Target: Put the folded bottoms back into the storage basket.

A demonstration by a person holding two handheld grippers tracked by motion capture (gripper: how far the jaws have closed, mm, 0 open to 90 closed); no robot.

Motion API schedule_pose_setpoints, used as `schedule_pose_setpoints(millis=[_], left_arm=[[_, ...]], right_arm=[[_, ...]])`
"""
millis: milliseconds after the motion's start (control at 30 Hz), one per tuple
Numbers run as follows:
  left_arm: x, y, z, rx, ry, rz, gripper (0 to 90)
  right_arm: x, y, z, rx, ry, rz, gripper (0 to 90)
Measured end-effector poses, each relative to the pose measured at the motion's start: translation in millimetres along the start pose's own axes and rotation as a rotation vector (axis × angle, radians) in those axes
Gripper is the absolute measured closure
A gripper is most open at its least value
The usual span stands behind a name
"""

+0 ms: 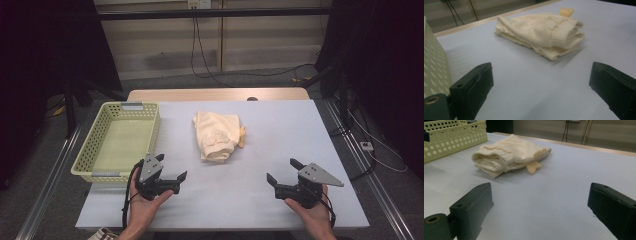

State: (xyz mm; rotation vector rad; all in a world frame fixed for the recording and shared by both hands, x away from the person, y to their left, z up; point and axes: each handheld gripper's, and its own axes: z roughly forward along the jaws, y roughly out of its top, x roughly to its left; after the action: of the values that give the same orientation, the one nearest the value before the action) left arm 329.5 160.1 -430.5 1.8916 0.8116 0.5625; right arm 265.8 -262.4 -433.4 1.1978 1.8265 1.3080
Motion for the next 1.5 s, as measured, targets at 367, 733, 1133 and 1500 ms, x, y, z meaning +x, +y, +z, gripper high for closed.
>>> schedule_pose_setpoints(millis=[367, 733, 1133, 1500], left_arm=[[-2.2, 0.9, 4.5, 0.018, 0.003, 0.016, 6.0], [-3.8, 4.6, 10.8, 0.061, -0.004, -0.01, 6.5], [-6.4, 19.6, 26.1, 0.083, -0.056, -0.014, 5.7], [-5.3, 34.1, 32.9, 0.049, -0.049, 0.002, 5.5]], right_arm=[[-1.5, 0.1, 0.0, 0.0, 0.009, 0.012, 5.8], [0.5, -0.1, 2.7, 0.006, 0.025, 0.012, 5.8], [-0.5, -1.3, 3.2, 0.015, 0.025, 0.017, 7.0], [-2.0, -1.9, 1.8, 0.018, 0.01, 0.024, 6.8]])
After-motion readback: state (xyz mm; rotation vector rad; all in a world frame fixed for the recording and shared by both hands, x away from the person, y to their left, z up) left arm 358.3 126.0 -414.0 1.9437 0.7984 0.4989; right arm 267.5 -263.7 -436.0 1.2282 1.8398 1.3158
